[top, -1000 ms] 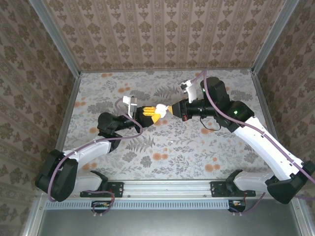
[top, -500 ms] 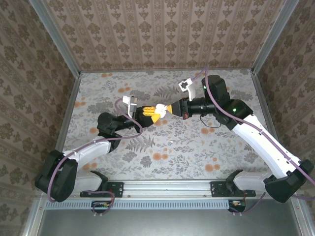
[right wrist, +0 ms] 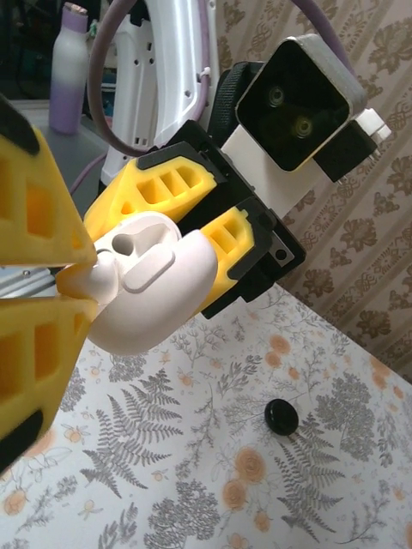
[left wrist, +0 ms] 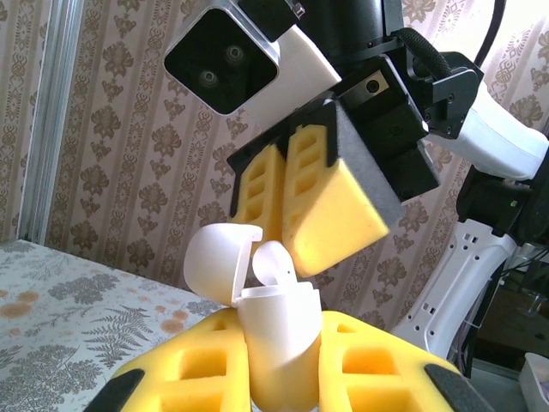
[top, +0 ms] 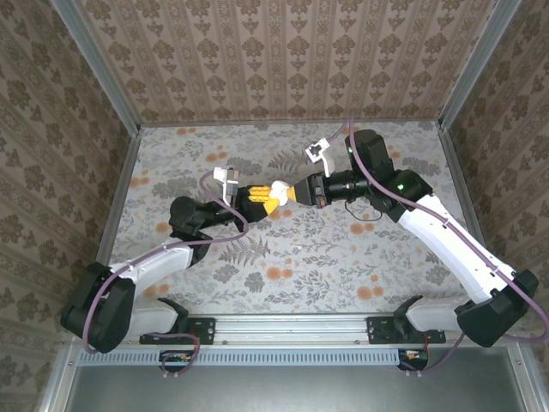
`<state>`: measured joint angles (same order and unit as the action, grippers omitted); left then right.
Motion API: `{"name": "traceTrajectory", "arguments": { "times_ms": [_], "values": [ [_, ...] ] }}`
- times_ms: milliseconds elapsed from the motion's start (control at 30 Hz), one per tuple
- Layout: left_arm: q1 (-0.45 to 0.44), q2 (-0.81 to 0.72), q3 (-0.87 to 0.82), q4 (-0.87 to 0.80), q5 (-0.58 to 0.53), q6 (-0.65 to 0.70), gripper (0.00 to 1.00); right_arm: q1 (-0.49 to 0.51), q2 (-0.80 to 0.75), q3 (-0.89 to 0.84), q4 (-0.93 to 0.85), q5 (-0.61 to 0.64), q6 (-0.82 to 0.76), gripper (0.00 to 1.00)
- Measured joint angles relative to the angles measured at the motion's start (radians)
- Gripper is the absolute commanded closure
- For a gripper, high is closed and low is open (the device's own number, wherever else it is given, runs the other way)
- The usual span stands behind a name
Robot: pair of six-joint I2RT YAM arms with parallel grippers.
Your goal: Insert wireless bluetooth earbuds into charging case
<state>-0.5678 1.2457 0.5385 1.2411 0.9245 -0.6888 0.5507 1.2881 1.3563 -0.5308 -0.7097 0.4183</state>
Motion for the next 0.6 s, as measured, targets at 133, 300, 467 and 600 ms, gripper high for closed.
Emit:
{"name": "traceTrajectory", "arguments": {
  "times_ms": [133,300,467,600],
  "values": [
    [0.0,0.0,0.0,0.002,-0.006,0.0,1.0,0.0,0.002,0.004,-0.02,0.016,-0.001,0.62],
    [-0.001,-0.001,0.0,0.003,-0.007,0.0,1.0,0.0,-0.004,0.005,-0.043,0.082,-0.003,0.54],
    [-0.001,-0.002,0.0,0.003,-0.013,0.001,1.0,-0.003,-0.035,0.005,-0.046,0.122,0.002,0.53],
    [0.0,-0.006,-0.01,0.003,-0.033,0.028,1.0,-0.006,-0.079,0.005,-0.045,0.164,0.021,0.51]
  ]
}}
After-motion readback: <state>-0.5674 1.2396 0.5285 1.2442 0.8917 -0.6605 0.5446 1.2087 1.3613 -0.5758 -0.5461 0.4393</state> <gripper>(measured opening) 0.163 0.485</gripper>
